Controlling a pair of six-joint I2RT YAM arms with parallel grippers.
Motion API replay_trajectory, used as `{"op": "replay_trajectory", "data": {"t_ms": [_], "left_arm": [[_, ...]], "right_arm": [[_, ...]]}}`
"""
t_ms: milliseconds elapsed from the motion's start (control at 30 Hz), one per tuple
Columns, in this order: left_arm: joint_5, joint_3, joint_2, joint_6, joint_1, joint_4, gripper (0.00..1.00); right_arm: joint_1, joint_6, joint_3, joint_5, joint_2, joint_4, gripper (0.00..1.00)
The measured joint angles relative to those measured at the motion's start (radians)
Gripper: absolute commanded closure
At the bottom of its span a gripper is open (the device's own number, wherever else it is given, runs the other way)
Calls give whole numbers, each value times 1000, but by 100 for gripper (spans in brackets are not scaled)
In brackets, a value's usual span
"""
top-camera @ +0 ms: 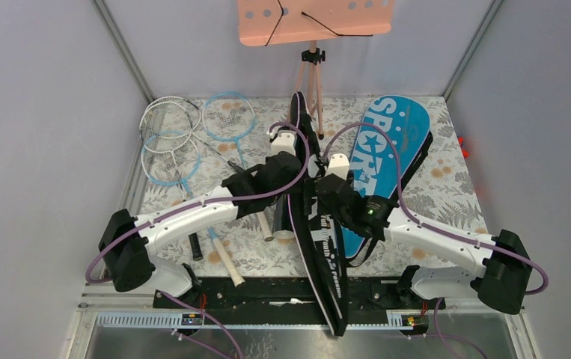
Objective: Pack up the badminton gear
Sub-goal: Open the racket bag at the center of the board.
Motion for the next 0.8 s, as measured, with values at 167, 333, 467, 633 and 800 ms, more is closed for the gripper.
{"op": "replay_trajectory", "data": {"t_ms": [167,333,467,633,800], "left_arm": [[-13,0,5,0,-19,5,100],[-14,11,28,8,-20,1,100],[-14,23,52,16,-20,-2,100],[-8,35,71,25,-20,-2,100],[-2,46,75,27,-20,-6,100]], "right_arm": [[0,16,5,130,-4,-104,8],[0,23,5,215,-66,-182,13],[-2,22,5,280,-125,-222,16],[-2,13,5,311,-129,-237,28],[-3,-7,20,268,-72,-232,26]]}}
